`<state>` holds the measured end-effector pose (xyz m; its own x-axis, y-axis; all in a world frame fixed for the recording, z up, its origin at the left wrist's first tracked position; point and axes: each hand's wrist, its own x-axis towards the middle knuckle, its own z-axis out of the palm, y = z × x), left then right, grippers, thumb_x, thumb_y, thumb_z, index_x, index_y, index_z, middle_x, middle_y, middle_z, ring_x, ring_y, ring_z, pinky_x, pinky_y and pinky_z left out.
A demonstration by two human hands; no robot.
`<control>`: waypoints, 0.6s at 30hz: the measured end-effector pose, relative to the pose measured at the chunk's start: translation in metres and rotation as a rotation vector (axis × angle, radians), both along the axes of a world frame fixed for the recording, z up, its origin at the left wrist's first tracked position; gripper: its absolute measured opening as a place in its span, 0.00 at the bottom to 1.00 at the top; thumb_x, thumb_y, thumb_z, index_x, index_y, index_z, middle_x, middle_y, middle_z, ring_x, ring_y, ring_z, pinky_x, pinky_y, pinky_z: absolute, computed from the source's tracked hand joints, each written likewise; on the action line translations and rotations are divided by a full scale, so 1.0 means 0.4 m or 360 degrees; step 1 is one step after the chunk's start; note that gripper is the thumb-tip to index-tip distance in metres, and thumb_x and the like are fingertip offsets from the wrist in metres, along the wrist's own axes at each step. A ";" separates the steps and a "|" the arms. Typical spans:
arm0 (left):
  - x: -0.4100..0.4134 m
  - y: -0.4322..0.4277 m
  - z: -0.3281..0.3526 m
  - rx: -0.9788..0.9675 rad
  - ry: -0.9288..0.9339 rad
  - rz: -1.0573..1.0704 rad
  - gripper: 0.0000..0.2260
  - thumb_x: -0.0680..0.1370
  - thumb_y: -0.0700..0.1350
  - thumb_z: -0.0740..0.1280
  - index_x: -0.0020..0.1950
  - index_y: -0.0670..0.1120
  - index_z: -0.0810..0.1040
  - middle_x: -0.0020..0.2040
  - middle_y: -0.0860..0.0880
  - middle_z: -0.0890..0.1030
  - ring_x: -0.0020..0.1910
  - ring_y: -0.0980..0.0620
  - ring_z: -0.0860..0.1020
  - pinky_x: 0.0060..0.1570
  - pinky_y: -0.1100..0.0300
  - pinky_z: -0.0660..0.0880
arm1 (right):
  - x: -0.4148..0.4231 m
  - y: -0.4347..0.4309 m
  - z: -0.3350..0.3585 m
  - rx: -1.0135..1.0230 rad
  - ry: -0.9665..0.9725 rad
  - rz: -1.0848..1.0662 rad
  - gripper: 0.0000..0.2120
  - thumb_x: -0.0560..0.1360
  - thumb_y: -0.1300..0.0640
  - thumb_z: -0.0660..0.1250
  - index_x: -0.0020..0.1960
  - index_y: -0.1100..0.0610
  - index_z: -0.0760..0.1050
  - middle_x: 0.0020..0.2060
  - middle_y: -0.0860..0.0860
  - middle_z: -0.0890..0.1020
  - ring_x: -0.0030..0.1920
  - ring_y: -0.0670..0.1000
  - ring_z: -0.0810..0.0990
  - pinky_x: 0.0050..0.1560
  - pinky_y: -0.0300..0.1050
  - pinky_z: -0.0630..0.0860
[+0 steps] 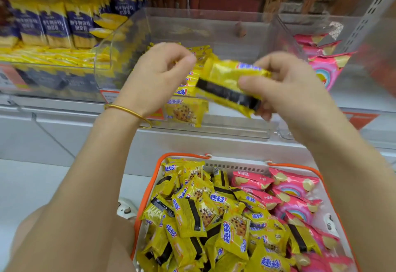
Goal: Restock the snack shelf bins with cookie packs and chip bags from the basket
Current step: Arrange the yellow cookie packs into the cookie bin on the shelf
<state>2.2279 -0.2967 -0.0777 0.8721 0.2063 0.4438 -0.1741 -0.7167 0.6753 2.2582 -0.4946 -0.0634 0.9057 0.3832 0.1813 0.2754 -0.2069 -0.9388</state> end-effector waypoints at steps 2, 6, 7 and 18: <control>-0.008 -0.006 0.005 -0.0041 0.0002 -0.0147 0.14 0.72 0.41 0.64 0.57 0.50 0.76 0.56 0.50 0.75 0.53 0.55 0.75 0.48 0.61 0.75 | 0.038 0.040 0.012 0.0131 0.0053 -0.0083 0.10 0.72 0.62 0.68 0.41 0.55 0.66 0.23 0.50 0.74 0.18 0.45 0.71 0.19 0.38 0.65; -0.007 -0.008 -0.032 0.0471 -0.0022 -0.0147 0.30 0.65 0.44 0.66 0.68 0.48 0.69 0.61 0.49 0.68 0.61 0.50 0.68 0.58 0.55 0.71 | 0.080 0.097 0.005 0.0246 0.0252 -0.0008 0.07 0.75 0.60 0.65 0.45 0.57 0.66 0.28 0.53 0.75 0.21 0.48 0.72 0.21 0.36 0.66; -0.001 -0.005 -0.039 0.0509 -0.0077 -0.0064 0.28 0.67 0.46 0.68 0.67 0.47 0.70 0.60 0.49 0.69 0.59 0.50 0.69 0.58 0.55 0.71 | 0.085 0.105 0.002 0.0295 0.0310 0.0064 0.06 0.76 0.59 0.65 0.46 0.57 0.68 0.28 0.53 0.75 0.21 0.48 0.72 0.22 0.36 0.66; 0.011 0.010 -0.006 -0.0493 0.0095 -0.0119 0.06 0.79 0.39 0.63 0.53 0.47 0.77 0.43 0.56 0.80 0.37 0.69 0.77 0.37 0.75 0.70 | 0.125 0.145 -0.026 0.0255 0.0282 0.0323 0.10 0.76 0.56 0.64 0.57 0.52 0.76 0.50 0.50 0.83 0.48 0.50 0.82 0.47 0.48 0.80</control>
